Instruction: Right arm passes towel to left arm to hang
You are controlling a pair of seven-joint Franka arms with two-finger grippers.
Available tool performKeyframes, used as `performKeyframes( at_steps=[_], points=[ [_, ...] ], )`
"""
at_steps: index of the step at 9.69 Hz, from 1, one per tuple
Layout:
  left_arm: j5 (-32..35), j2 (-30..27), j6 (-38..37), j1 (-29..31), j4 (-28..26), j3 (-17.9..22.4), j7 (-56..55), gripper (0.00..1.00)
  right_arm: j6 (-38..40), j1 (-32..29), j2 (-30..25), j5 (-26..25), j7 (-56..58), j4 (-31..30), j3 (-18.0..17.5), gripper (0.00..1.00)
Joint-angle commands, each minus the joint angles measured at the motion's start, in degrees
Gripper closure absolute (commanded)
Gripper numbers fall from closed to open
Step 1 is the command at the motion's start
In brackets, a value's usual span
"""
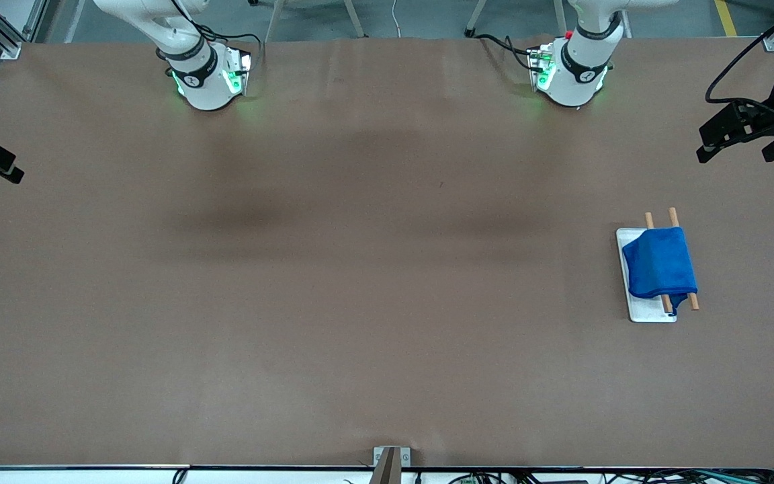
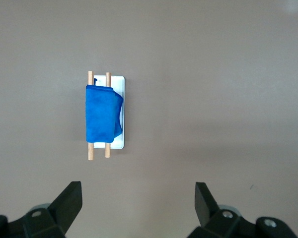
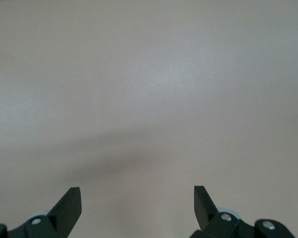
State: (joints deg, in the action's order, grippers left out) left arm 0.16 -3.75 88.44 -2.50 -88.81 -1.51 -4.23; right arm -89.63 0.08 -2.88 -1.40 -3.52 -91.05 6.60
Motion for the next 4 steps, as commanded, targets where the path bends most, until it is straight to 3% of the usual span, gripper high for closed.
performKeyframes(
  at_steps=[1, 4],
  points=[
    [1.1, 1.6, 0.0, -0.2, -0.2, 0.2, 1.4, 0.0, 0.1, -0.1, 0.0, -0.2, 0.4, 0.4, -0.2, 0.0],
    [1.0, 2.3, -0.1, -0.7, -0.1, 0.1, 2.9, 0.0, -0.4, -0.1, 0.0, 0.0, 0.4, 0.4, -0.3, 0.0]
  ],
)
